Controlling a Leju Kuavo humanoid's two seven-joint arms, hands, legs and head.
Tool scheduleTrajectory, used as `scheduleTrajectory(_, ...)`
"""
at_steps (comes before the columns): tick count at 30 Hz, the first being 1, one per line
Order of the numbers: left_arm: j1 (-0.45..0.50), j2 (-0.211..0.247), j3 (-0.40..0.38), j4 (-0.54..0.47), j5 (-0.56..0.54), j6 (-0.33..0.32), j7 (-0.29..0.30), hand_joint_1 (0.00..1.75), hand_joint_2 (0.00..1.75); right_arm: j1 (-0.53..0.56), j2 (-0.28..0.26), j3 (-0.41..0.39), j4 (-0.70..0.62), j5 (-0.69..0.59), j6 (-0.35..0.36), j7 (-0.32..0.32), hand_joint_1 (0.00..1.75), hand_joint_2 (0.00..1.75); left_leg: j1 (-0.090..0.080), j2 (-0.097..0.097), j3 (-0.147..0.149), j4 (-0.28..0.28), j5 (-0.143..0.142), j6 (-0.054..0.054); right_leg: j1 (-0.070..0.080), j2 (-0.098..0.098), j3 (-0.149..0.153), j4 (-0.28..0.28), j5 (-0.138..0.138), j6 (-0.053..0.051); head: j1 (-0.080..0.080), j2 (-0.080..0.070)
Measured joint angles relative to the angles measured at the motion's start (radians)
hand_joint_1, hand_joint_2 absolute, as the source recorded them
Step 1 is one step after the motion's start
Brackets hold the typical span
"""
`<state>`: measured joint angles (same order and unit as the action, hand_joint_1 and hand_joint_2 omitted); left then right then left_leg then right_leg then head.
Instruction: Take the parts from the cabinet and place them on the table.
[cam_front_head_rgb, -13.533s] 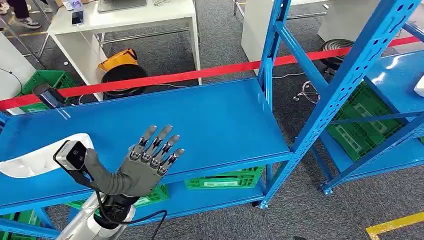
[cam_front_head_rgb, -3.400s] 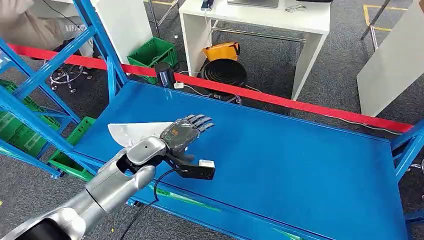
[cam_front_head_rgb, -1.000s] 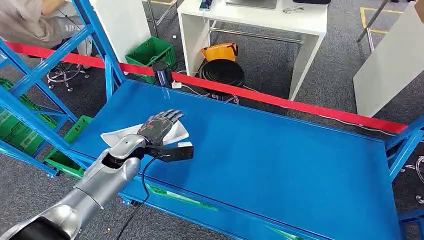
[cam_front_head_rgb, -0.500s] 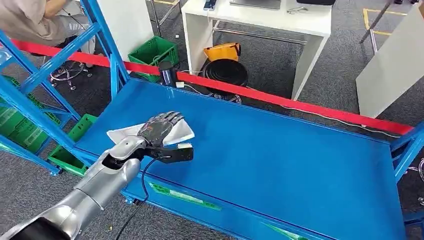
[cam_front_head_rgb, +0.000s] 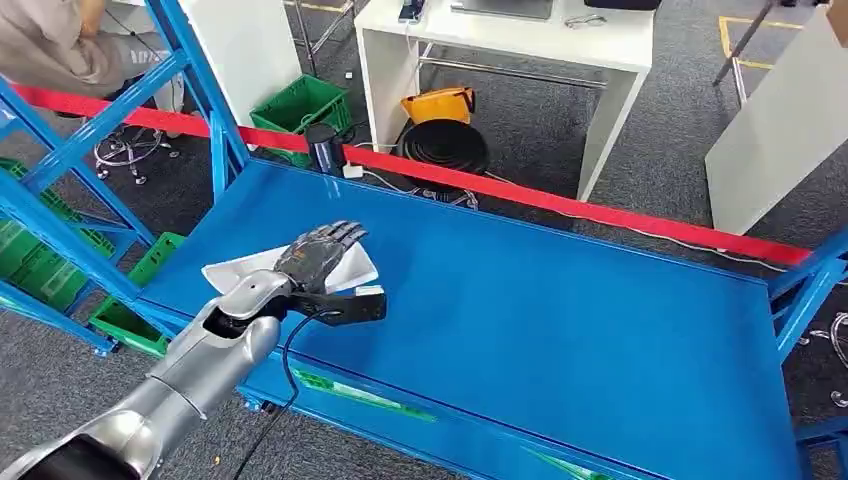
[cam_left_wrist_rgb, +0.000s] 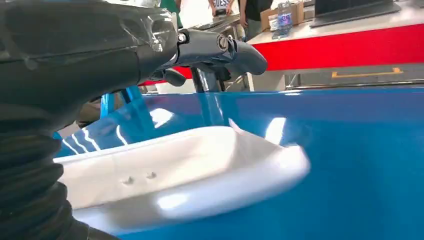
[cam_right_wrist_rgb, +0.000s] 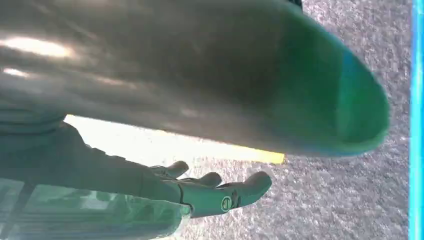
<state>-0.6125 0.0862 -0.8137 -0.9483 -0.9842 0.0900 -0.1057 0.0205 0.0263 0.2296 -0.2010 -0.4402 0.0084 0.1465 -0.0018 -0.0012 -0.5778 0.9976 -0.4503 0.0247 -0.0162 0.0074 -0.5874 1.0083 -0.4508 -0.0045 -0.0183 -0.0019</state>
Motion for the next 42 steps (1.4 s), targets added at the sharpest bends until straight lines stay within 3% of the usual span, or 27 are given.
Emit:
scheduleTrajectory(1, 0.003, 0.0, -0.001, 0.0, 0.0, 0.0, 0.0, 0.0, 1.75, 0.001, 0.002, 0.0, 0.0, 0.0, 0.0, 0.0, 0.0, 0.0, -0.002, -0.001, -0.003, 0.0, 0.0, 0.001, -0.001, 0.0, -0.001, -0.001, 0.002, 0.005, 0.003, 0.0)
scheduleTrajectory(2, 0.004, 0.0, -0.001, 0.0, 0.0, 0.0, 0.0, 1.75, 1.75, 0.002, 0.003, 0.0, 0.0, 0.0, 0.0, 0.0, 0.0, 0.0, -0.004, -0.001, -0.003, 0.0, 0.002, 0.003, -0.002, 0.0, -0.001, -0.005, 0.005, 0.013, 0.001, 0.0)
scheduleTrajectory(5, -0.001, 0.0, 0.001, 0.0, -0.002, 0.002, 0.018, 1.75, 1.75, 0.002, 0.002, 0.0, 0.0, 0.0, -0.002, 0.0, 0.0, 0.0, 0.006, 0.003, 0.014, -0.036, 0.023, 0.021, 0.001, -0.002, -0.022, 0.038, -0.021, 0.015, 0.006, 0.0)
scheduleTrajectory(7, 0.009, 0.0, 0.016, -0.008, -0.022, -0.01, 0.089, 1.75, 1.75, 0.0, 0.0, -0.004, 0.0, -0.006, -0.018, 0.0, 0.0, 0.0, 0.004, 0.002, 0.012, -0.036, 0.024, 0.022, -0.001, -0.002, -0.091, 0.184, -0.086, 0.005, 0.006, 0.0)
scheduleTrajectory(8, 0.024, 0.005, 0.037, -0.023, -0.035, -0.031, 0.127, 1.62, 1.75, 0.0, -0.003, -0.006, 0.0, -0.01, -0.024, 0.001, 0.0, 0.0, 0.002, 0.003, 0.012, -0.036, 0.023, 0.022, -0.001, -0.002, -0.133, 0.274, -0.116, 0.004, 0.005, 0.0)
scheduleTrajectory(9, 0.04, 0.011, 0.062, -0.043, -0.048, -0.054, 0.14, 0.0, 1.75, 0.001, -0.006, -0.008, 0.0, -0.013, -0.028, 0.003, 0.0, 0.0, 0.002, 0.004, 0.011, -0.035, 0.023, 0.022, -0.002, -0.002, -0.157, 0.321, -0.125, 0.01, 0.005, 0.0)
scheduleTrajectory(11, 0.059, 0.022, 0.105, -0.07, -0.065, -0.08, 0.14, 0.0, 1.75, 0.004, -0.011, -0.012, 0.0, -0.013, -0.033, 0.006, 0.0, 0.0, 0.002, 0.004, 0.011, -0.034, 0.023, 0.021, -0.005, -0.003, -0.134, 0.273, -0.096, 0.029, 0.005, 0.0)
scheduleTrajectory(13, 0.063, 0.025, 0.129, -0.086, -0.078, -0.09, 0.14, 0.0, 1.75, 0.001, -0.015, -0.015, 0.0, -0.012, -0.034, 0.006, 0.0, 0.0, 0.005, -0.002, 0.011, -0.024, 0.018, 0.014, -0.013, -0.006, -0.032, 0.075, -0.022, 0.052, 0.005, 0.0)
scheduleTrajectory(14, 0.065, 0.026, 0.137, -0.096, -0.087, -0.09, 0.138, 0.0, 1.75, -0.001, -0.017, -0.017, 0.0, -0.012, -0.034, 0.006, 0.0, 0.0, 0.005, -0.004, 0.007, -0.014, 0.012, 0.007, -0.015, -0.01, 0.003, -0.003, -0.011, 0.049, 0.006, 0.0)
scheduleTrajectory(16, 0.071, 0.026, 0.154, -0.108, -0.096, -0.091, 0.135, 0.0, 1.75, -0.006, -0.017, -0.021, 0.0, -0.012, -0.034, 0.006, 0.0, 0.0, -0.003, -0.006, 0.0, -0.007, 0.008, -0.004, -0.008, -0.006, 0.007, 0.004, -0.009, 0.025, 0.003, 0.0)
scheduleTrajectory(18, 0.077, 0.026, 0.165, -0.115, -0.098, -0.092, 0.134, 0.0, 1.75, -0.004, -0.017, -0.022, 0.0, -0.012, -0.034, 0.006, 0.0, 0.0, 0.002, -0.006, 0.0, -0.007, 0.011, -0.011, -0.003, -0.004, 0.003, 0.005, -0.008, 0.017, 0.003, 0.0)
scheduleTrajectory(19, 0.079, 0.027, 0.171, -0.119, -0.099, -0.092, 0.134, 0.0, 1.75, -0.004, -0.016, -0.022, 0.0, -0.012, -0.034, 0.006, 0.0, 0.0, 0.004, -0.006, -0.002, -0.003, 0.006, -0.015, -0.015, -0.004, 0.006, 0.001, -0.003, 0.008, 0.003, 0.0)
scheduleTrajectory(20, 0.08, 0.027, 0.175, -0.123, -0.099, -0.092, 0.134, 0.0, 1.75, -0.004, -0.016, -0.023, 0.0, -0.012, -0.034, 0.007, 0.0, 0.0, 0.006, -0.004, -0.016, 0.017, -0.013, -0.022, -0.015, -0.003, 0.006, 0.001, -0.003, 0.006, 0.003, 0.0)
scheduleTrajectory(21, 0.079, 0.029, 0.178, -0.126, -0.1, -0.092, 0.134, 0.0, 1.75, -0.005, -0.017, -0.023, 0.0, -0.012, -0.034, 0.008, 0.0, 0.0, 0.007, -0.004, -0.037, 0.069, -0.047, -0.028, -0.015, -0.003, 0.006, 0.001, -0.003, -0.003, -0.002, 0.0)
scheduleTrajectory(23, 0.083, 0.031, 0.183, -0.128, -0.1, -0.092, 0.134, 0.0, 1.75, -0.004, -0.016, -0.023, 0.0, -0.012, -0.034, 0.008, 0.0, 0.0, 0.012, -0.004, -0.12, 0.247, -0.126, -0.038, -0.013, -0.003, 0.004, 0.001, -0.002, -0.006, -0.001, 0.0)
scheduleTrajectory(25, 0.093, 0.033, 0.185, -0.128, -0.1, -0.092, 0.134, 0.0, 1.75, -0.003, -0.016, -0.023, 0.0, -0.012, -0.034, 0.008, 0.0, 0.0, 0.013, -0.003, -0.159, 0.322, -0.135, -0.039, -0.011, -0.003, 0.004, 0.001, -0.002, -0.006, -0.001, 0.0)
scheduleTrajectory(27, 0.095, 0.034, 0.187, -0.129, -0.1, -0.092, 0.134, 0.0, 1.75, -0.004, -0.016, -0.023, 0.0, -0.012, -0.034, 0.008, 0.0, 0.0, 0.013, -0.001, -0.111, 0.213, -0.065, -0.032, -0.009, -0.001, 0.006, 0.001, -0.003, -0.006, -0.002, 0.0)
scheduleTrajectory(28, 0.094, 0.034, 0.19, -0.133, -0.1, -0.092, 0.134, 0.0, 1.75, -0.005, -0.016, -0.024, 0.0, -0.012, -0.034, 0.008, 0.0, 0.0, 0.012, -0.002, -0.057, 0.106, -0.014, -0.024, -0.008, 0.0, 0.008, 0.001, -0.003, -0.006, -0.002, 0.0)
scheduleTrajectory(29, 0.093, 0.034, 0.192, -0.137, -0.1, -0.092, 0.134, 0.0, 1.75, -0.006, -0.015, -0.024, 0.0, -0.012, -0.034, 0.008, 0.0, 0.0, 0.011, -0.002, -0.014, 0.02, 0.013, -0.014, -0.007, 0.0, 0.01, 0.001, -0.003, -0.006, -0.001, 0.0)
scheduleTrajectory(30, 0.091, 0.035, 0.193, -0.138, -0.1, -0.092, 0.134, 0.0, 1.75, -0.007, -0.013, -0.024, 0.0, -0.012, -0.034, 0.008, 0.0, 0.0, 0.005, -0.003, -0.001, 0.005, -0.005, -0.01, -0.001, 0.0, 0.006, 0.001, -0.003, -0.003, 0.0, 0.0)
scheduleTrajectory(33, 0.093, 0.035, 0.194, -0.139, -0.103, -0.092, 0.134, 0.0, 1.75, -0.005, -0.011, -0.024, 0.0, -0.012, -0.034, 0.009, 0.0, 0.0, -0.001, -0.003, -0.003, 0.001, -0.001, -0.004, -0.004, 0.0, 0.001, -0.005, 0.003, 0.011, -0.001, 0.0)
scheduleTrajectory(35, 0.093, 0.033, 0.195, -0.145, -0.103, -0.092, 0.134, 0.0, 1.75, -0.005, -0.013, -0.024, 0.0, -0.012, -0.034, 0.009, 0.0, 0.0, 0.008, 0.001, 0.009, -0.026, 0.016, 0.011, -0.002, -0.001, -0.007, 0.006, -0.006, 0.018, 0.0, 0.0)
scheduleTrajectory(36, 0.09, 0.034, 0.196, -0.145, -0.103, -0.092, 0.134, 0.0, 1.75, -0.005, -0.013, -0.024, 0.0, -0.012, -0.034, 0.009, 0.0, 0.0, 0.008, 0.001, 0.01, -0.03, 0.019, 0.017, -0.002, -0.002, -0.027, 0.046, -0.029, 0.014, 0.001, 0.0)
scheduleTrajectory(38, 0.092, 0.033, 0.196, -0.146, -0.103, -0.092, 0.134, 0.0, 1.75, -0.005, -0.013, -0.024, 0.0, -0.012, -0.034, 0.009, 0.0, 0.0, 0.005, 0.001, 0.008, -0.03, 0.02, 0.018, -0.002, -0.002, -0.1, 0.202, -0.092, 0.004, 0.003, 0.0)
scheduleTrajectory(40, 0.097, 0.033, 0.195, -0.146, -0.103, -0.092, 0.134, 0.0, 1.75, -0.004, -0.013, -0.024, 0.0, -0.012, -0.034, 0.009, 0.0, 0.0, 0.002, 0.001, 0.006, -0.029, 0.019, 0.018, -0.002, -0.003, -0.159, 0.322, -0.124, 0.009, 0.003, 0.0)
scheduleTrajectory(41, 0.099, 0.033, 0.195, -0.146, -0.105, -0.091, 0.134, 0.0, 1.75, -0.004, -0.014, -0.024, 0.0, -0.012, -0.034, 0.009, 0.0, 0.0, 0.002, 0.0, 0.007, -0.028, 0.019, 0.018, -0.002, -0.003, -0.154, 0.308, -0.111, 0.017, 0.003, 0.0)
scheduleTrajectory(42, 0.098, 0.033, 0.196, -0.146, -0.106, -0.09, 0.134, 0.0, 1.75, -0.004, -0.014, -0.025, 0.0, -0.012, -0.035, 0.009, 0.0, 0.0, 0.002, -0.001, 0.007, -0.026, 0.018, 0.018, -0.002, -0.003, -0.12, 0.236, -0.077, 0.03, 0.003, 0.0)
